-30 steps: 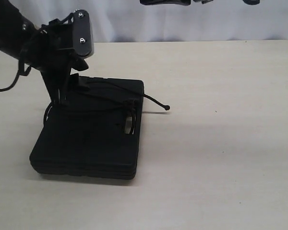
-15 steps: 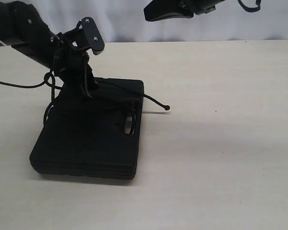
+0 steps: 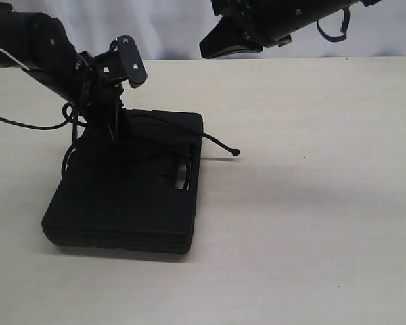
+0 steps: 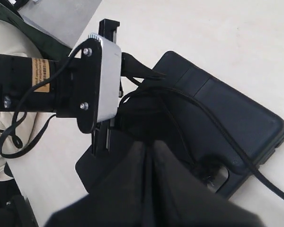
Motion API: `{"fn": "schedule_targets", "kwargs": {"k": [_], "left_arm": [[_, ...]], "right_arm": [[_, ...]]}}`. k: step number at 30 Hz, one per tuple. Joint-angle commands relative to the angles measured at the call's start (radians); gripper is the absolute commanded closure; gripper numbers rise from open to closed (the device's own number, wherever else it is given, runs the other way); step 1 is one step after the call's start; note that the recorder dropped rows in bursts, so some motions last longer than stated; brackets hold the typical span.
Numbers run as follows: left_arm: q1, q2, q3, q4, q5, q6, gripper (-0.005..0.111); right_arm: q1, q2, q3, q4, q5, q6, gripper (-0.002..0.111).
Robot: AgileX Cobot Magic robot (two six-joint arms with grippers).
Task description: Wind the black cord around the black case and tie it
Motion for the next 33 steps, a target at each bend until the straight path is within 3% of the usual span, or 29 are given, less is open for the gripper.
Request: {"fn": "schedule_targets", "kwargs": {"k": [1, 3, 6, 8, 20, 23, 30, 33], "left_arm": [[0.004, 0.023, -0.009, 0.002, -0.058, -0.016, 0.058], [0.004, 0.021, -0.011, -0.006, -0.075, -0.017, 0.069], [0.004, -0.007, -0.011, -0.001, -0.078, -0.017, 0.096], [0.004, -0.032, -0.011, 0.001, -0.076, -0.017, 0.107], [0.004, -0.116, -0.007, -0.024, 0.023, -0.027, 0.107], [0.004, -0.076, -0.007, -0.024, -0.016, -0.027, 0.103], [0.004, 0.020, -0.011, -0.024, -0.164, -0.260, 0.055], [0.004, 0.047, -0.035, -0.022, -0.122, -0.255, 0.053]], "right_arm": [[0.001, 0.001, -0.004, 0.000, 0.008, 0.012, 0.104], [0.001, 0.001, -0.004, 0.000, 0.008, 0.012, 0.104], [0.001, 0.001, -0.004, -0.004, 0.008, 0.012, 0.104], [0.001, 0.001, -0.004, -0.004, 0.008, 0.012, 0.104], [0.001, 0.001, -0.004, -0.007, 0.060, 0.022, 0.104], [0.001, 0.001, -0.004, -0.007, 0.071, 0.022, 0.104], [0.001, 0.001, -0.004, -0.009, 0.051, 0.016, 0.104], [0.001, 0.001, -0.004, -0.019, 0.026, 0.016, 0.104]]}}
